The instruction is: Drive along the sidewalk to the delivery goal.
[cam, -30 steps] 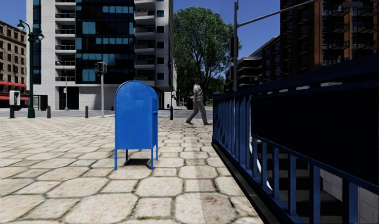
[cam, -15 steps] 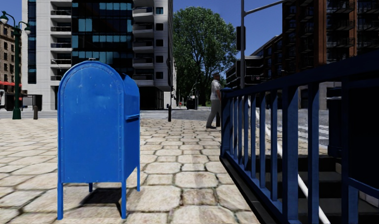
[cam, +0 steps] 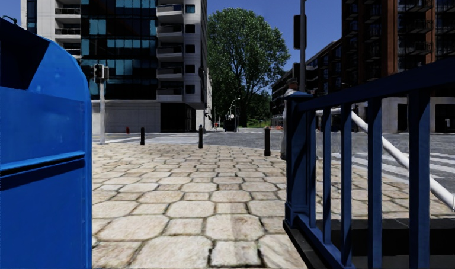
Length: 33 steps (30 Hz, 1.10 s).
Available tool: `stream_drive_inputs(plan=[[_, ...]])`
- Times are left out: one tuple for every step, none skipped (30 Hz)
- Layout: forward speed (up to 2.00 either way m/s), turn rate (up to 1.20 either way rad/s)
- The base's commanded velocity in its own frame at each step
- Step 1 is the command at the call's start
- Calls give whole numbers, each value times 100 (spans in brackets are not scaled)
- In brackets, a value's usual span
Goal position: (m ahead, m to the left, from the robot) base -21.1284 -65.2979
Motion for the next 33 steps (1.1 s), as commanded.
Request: stream_drive_inputs(plan=[[200,0],[200,0],[200,0],[200,0],[200,0],[200,0],[200,0],[200,0],[200,0],[200,0],[200,0],[200,0],[200,0],[200,0],[200,0],[200,0],[200,0],[200,0],[200,0],[200,0],[200,0],[200,0],[200,0],[200,-16],[198,-29],[183,-34],[177,-35],[177,-35],[174,-38],[169,-45],[150,-64],[150,-64],[150,-64]])
